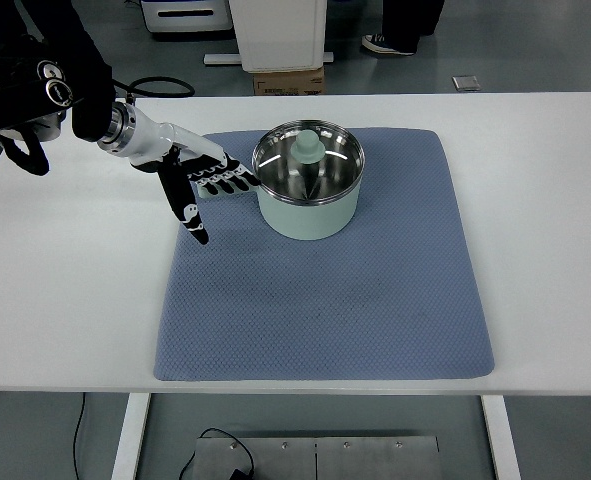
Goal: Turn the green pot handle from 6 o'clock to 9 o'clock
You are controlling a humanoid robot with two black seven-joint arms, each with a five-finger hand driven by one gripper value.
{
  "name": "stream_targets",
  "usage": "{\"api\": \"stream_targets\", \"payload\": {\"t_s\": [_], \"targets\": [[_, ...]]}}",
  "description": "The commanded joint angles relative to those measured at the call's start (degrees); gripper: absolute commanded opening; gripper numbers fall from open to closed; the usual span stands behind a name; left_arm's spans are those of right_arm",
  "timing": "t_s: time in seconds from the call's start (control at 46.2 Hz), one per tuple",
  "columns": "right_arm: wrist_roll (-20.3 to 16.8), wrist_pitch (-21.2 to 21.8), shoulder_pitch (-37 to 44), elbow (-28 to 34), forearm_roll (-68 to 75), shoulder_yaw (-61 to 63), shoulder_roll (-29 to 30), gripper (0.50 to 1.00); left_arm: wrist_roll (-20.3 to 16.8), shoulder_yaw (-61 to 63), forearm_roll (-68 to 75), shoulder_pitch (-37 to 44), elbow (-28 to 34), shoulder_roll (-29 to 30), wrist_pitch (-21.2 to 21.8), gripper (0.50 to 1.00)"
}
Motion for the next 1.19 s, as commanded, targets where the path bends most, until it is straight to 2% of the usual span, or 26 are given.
{"api": "stream_targets", "payload": {"t_s": [0.0, 0.26, 0.541, 0.822, 0.995, 1.103, 1.168], "targets": [[0.0, 0.0, 0.0, 0.0, 0.0, 0.0, 0.0, 1.0, 0.0, 0.0, 0.0, -0.3, -1.9, 0.1, 0.0, 1.0], [0.0, 0.0, 0.0, 0.0, 0.0, 0.0, 0.0, 1.0, 0.1, -0.3, -0.9, -1.8, -5.7, 0.1, 0.0, 1.0], [0.0, 0.0, 0.0, 0.0, 0.0, 0.0, 0.0, 1.0, 0.0, -7.2, -11.4, -2.6, -3.5, -0.5, 0.0, 1.0], [0.0, 0.0, 0.0, 0.0, 0.0, 0.0, 0.0, 1.0, -0.4, -16.1, -30.0, 0.9, 7.3, -2.6, 0.0, 1.0], [0.1, 0.0, 0.0, 0.0, 0.0, 0.0, 0.0, 1.0, -0.7, -25.4, -35.9, 7.9, 18.3, -6.2, 0.0, 1.0], [0.1, 0.0, 0.0, 0.0, 0.0, 0.0, 0.0, 1.0, -0.7, -35.0, -36.6, 13.0, 26.4, -8.6, 5.7, 1.0], [0.0, 0.0, 0.0, 0.0, 0.0, 0.0, 0.0, 1.0, -0.7, -41.1, -36.6, 15.7, 30.8, -9.9, 7.3, 1.0]]}}
